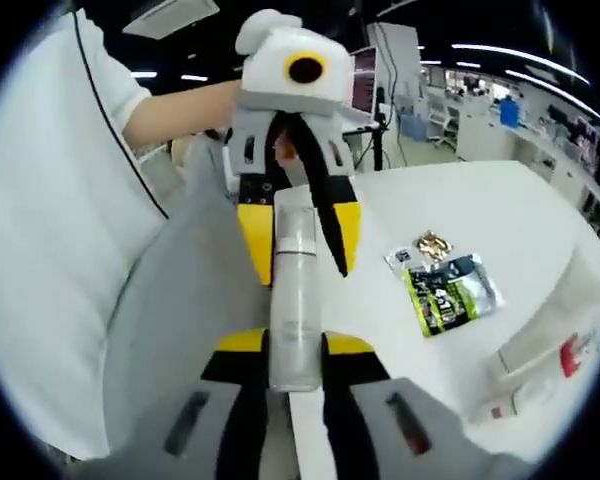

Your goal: Arrange the skincare products in the storage area until every visible bottle or jar stands upright without overlapping.

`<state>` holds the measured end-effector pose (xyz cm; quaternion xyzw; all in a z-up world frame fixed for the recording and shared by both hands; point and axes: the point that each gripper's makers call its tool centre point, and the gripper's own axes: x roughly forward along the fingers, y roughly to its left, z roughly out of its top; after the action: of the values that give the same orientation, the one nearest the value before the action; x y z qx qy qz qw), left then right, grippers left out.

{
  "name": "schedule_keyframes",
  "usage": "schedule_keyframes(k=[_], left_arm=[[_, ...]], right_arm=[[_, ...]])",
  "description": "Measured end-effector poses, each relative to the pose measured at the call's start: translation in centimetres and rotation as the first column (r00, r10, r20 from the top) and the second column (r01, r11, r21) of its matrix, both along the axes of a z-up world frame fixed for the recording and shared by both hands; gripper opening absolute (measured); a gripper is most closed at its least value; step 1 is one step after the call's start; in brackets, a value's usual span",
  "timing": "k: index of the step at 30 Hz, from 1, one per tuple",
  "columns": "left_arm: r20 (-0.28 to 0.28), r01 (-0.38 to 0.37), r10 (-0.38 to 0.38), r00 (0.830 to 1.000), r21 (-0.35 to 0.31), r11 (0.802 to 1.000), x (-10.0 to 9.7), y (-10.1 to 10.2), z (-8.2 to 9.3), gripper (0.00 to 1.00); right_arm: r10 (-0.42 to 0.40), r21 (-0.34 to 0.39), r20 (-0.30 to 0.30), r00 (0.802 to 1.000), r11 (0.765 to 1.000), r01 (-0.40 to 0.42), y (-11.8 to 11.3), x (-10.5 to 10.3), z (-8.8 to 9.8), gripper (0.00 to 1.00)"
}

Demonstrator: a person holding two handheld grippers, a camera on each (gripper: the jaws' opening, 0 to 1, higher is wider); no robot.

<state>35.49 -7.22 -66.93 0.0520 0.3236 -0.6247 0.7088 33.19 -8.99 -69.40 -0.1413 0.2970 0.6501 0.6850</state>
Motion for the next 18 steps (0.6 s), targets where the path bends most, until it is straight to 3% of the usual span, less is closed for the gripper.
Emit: schedule_keyframes(k=[5, 9, 11, 14, 15, 18], left_arm=[[-0.054, -0.088, 0.082, 0.995, -0.106, 0.991, 0.8, 0.3, 1.5, 0.34], [-0.110, -0.151, 0.129, 0.986, -0.220, 0.964, 1.2, 0.2, 3.3, 0.34], [-0.141, -0.183, 0.149, 0.979, -0.274, 0.944, 1.4, 0.1, 4.1, 0.33], [-0.196, -0.236, 0.177, 0.965, -0.345, 0.908, 1.7, -0.1, 5.2, 0.30], [-0.221, -0.249, 0.174, 0.960, -0.377, 0.892, 1.7, -0.2, 5.7, 0.28], [-0.245, -0.271, 0.180, 0.953, -0.414, 0.869, 1.8, -0.3, 6.4, 0.27]], right_arm=[[-0.089, 0.103, -0.074, 0.993, 0.990, 0.096, -0.3, 0.1, 0.8, 0.18], [-0.160, 0.232, -0.158, 0.974, 0.953, 0.194, 0.1, 0.4, 2.4, 0.18], [-0.193, 0.302, -0.209, 0.959, 0.920, 0.251, 0.4, 0.7, 3.4, 0.19], [-0.224, 0.412, -0.307, 0.925, 0.845, 0.341, 1.0, 1.0, 5.0, 0.19], [-0.234, 0.431, -0.324, 0.917, 0.826, 0.363, 1.1, 1.2, 5.3, 0.19], [-0.245, 0.482, -0.380, 0.892, 0.771, 0.417, 1.5, 1.3, 6.2, 0.19]])
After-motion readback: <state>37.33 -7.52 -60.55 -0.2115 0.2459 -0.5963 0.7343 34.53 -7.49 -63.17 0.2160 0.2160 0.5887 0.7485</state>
